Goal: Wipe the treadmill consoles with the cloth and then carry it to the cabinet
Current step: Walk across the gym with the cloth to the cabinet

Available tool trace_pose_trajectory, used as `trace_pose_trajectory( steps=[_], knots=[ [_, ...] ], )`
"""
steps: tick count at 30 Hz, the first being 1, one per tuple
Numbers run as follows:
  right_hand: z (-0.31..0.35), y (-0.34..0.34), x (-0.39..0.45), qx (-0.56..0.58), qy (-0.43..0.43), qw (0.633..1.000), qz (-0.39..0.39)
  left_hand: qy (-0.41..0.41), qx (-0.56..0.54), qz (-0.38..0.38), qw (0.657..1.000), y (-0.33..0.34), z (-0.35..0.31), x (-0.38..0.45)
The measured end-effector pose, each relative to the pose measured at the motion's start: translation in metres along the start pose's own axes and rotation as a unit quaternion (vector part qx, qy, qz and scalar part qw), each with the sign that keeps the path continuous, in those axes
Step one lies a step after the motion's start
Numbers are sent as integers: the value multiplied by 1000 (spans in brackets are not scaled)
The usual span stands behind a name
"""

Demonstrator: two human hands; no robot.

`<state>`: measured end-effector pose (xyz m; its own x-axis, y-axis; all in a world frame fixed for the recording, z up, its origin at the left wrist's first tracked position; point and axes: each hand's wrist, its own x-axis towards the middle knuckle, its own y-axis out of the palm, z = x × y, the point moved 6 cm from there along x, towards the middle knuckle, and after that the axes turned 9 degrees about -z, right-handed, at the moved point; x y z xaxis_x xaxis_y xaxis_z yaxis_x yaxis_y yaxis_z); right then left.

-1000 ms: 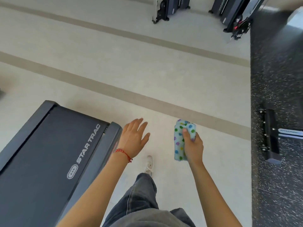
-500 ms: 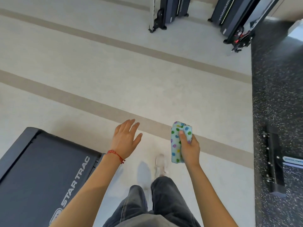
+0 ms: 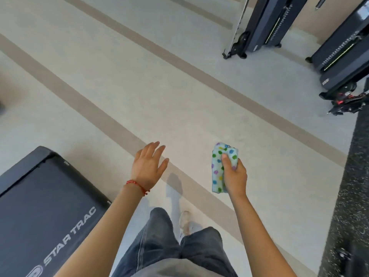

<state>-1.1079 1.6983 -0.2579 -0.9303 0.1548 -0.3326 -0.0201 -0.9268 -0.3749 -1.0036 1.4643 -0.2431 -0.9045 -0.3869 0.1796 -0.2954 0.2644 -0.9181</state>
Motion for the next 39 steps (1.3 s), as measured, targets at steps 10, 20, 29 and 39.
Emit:
trace_pose_trajectory(
  steps=[10, 20, 29, 39],
  knots=[
    [90, 176, 62, -63, -62, 987, 132, -134, 19, -45, 990, -14, 111, 82],
    [201, 410, 52, -96, -124, 945, 288, -258, 59, -104, 959, -74, 281, 154],
    [276, 584, 39, -137, -173, 888, 403, -357, 71, -144, 920, -106, 397, 218],
    [376, 785, 62, -150, -195, 852, 463, -395, 81, -167, 900, -145, 549, 349]
  ],
)
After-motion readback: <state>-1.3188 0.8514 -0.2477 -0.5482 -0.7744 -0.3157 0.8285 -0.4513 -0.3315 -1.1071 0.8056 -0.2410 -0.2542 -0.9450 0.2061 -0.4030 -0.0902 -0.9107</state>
